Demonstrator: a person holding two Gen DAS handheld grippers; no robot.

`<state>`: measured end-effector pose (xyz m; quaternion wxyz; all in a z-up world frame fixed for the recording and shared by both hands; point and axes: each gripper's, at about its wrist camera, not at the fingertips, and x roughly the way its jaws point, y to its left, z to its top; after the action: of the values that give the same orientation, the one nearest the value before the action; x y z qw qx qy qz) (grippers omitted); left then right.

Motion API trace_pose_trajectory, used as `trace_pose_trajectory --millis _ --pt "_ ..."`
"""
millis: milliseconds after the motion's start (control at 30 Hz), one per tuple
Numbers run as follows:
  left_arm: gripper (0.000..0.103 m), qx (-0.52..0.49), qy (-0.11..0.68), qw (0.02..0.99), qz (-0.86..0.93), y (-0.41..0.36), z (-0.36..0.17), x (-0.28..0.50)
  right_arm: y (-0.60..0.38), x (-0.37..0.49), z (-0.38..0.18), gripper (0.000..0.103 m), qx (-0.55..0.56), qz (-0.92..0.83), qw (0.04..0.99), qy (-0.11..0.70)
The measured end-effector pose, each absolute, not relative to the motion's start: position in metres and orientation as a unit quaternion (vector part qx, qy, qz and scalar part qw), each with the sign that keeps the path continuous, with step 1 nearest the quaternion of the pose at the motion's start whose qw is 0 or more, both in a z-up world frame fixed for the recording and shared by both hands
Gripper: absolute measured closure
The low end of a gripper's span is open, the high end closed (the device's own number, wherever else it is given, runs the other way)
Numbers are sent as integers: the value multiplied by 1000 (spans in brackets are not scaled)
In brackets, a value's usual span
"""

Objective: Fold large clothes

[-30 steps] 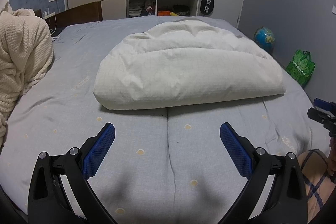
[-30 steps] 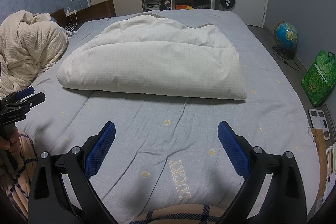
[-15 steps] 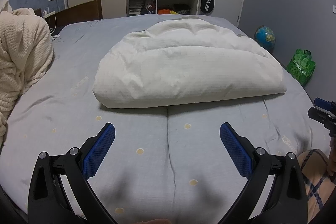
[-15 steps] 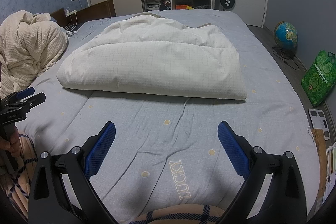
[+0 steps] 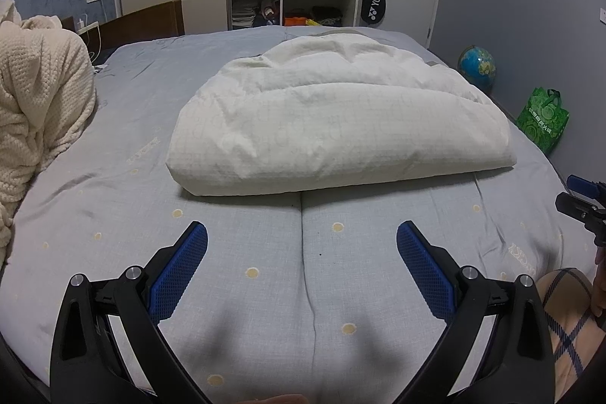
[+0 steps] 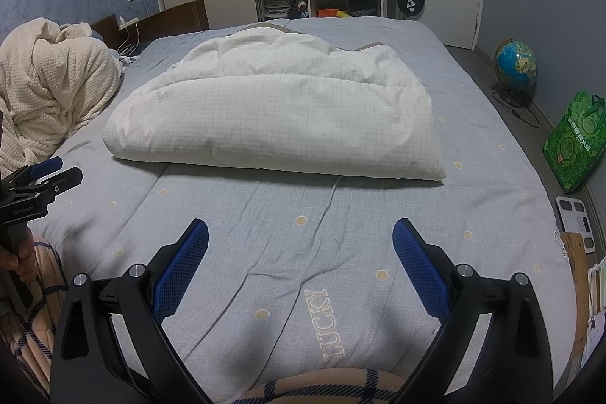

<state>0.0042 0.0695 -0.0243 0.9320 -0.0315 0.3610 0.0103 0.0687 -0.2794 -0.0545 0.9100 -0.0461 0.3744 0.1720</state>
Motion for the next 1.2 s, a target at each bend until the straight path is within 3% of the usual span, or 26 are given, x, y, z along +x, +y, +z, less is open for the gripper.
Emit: trace_pose_trajectory --millis 1200 --pt "7 -18 338 941 9 64 -21 0 -280 69 -54 10 -47 172 910 374"
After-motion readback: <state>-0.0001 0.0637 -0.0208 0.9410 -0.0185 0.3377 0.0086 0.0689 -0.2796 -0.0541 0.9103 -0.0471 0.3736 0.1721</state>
